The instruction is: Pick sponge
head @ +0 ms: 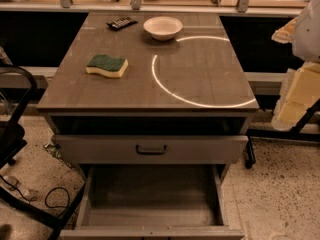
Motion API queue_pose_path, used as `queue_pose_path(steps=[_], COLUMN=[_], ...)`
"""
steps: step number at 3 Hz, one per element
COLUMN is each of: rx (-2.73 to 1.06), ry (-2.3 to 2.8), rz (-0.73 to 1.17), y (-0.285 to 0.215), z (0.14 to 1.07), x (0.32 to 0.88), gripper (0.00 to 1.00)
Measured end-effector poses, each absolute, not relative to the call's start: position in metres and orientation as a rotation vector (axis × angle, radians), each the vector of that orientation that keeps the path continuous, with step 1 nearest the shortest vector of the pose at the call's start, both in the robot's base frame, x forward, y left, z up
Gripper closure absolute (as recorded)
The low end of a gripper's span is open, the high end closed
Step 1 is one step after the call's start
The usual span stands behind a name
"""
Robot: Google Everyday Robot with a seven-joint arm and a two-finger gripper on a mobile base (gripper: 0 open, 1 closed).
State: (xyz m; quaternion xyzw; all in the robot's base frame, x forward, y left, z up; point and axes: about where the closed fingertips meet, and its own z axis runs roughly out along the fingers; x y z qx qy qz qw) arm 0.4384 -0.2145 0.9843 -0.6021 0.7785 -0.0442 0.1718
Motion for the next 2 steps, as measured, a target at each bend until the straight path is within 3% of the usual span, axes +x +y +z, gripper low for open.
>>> queue_pose_path(steps=[1,2], rx=[-1.698,-1.569], ry=[2.200,2.075], rz=[-0.114,0.032], y=[-0.211,-0.164], z=[0.984,0.987], x=[0.443,0.506], gripper=[0.00,0.00])
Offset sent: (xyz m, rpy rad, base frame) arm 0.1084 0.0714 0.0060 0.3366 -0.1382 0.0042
